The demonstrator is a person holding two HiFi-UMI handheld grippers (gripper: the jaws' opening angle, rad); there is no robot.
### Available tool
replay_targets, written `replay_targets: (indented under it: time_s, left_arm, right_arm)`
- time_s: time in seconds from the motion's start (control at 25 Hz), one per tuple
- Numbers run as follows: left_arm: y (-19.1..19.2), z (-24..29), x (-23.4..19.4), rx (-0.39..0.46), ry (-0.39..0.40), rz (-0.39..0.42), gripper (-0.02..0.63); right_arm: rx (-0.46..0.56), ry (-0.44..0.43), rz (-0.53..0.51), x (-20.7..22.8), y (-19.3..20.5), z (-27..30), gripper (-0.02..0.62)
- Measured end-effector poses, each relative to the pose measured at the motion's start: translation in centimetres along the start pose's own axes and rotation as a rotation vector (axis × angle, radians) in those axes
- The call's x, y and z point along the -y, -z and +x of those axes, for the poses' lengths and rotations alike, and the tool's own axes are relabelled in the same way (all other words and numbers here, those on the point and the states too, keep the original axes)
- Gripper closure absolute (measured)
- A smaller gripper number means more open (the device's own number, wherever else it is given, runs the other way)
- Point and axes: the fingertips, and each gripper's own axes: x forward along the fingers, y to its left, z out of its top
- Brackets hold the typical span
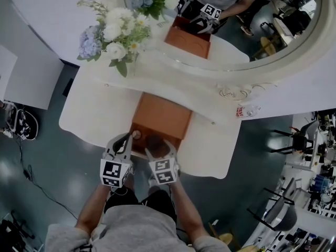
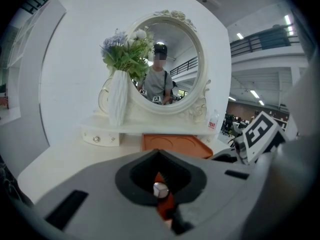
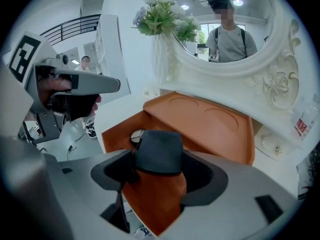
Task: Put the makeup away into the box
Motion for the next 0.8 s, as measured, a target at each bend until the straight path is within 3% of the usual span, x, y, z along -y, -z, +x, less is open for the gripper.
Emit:
replay_targets:
  time_s: [0.8]
  left_arm:
    - [0.7, 0.3, -1.7, -0.024, -0.017, -0.018, 0.606]
  right_arm:
    - [-0.172, 0.036, 0.023, 0.5, 1.5, 2.8, 0.268]
